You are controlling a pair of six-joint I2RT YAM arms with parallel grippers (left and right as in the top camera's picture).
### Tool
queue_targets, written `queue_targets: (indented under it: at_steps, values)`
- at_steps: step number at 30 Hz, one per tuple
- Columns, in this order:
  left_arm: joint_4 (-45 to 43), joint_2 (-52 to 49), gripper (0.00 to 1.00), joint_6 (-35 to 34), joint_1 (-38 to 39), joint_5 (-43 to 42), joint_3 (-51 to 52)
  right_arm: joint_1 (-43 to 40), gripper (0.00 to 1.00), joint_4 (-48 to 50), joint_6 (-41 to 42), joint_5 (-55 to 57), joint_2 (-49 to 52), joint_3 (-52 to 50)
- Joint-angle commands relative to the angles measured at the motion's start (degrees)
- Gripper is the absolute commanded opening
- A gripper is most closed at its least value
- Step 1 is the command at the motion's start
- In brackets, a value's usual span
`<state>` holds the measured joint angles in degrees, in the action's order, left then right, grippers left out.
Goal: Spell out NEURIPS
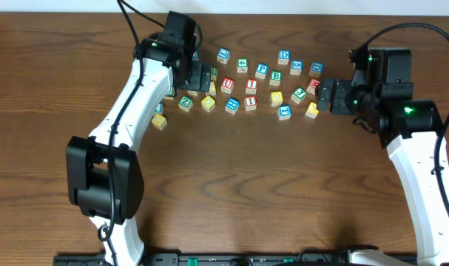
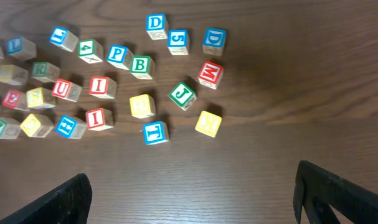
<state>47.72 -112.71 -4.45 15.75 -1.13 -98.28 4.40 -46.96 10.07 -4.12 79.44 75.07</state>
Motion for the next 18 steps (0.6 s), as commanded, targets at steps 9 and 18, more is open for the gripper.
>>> queue_targets:
  at_steps: [9,18]
  values:
    - [2.1,6.1,0.98,-3.3,-1.8,0.3,-1.2,0.3,0.93,1.1,2.8,-5.9,1.6,2.0]
    - [3.4,8.0,0.98,-4.9,-5.0,0.3,-1.2,2.3,0.92,-8.2,2.7,-7.0,16.4,17.7]
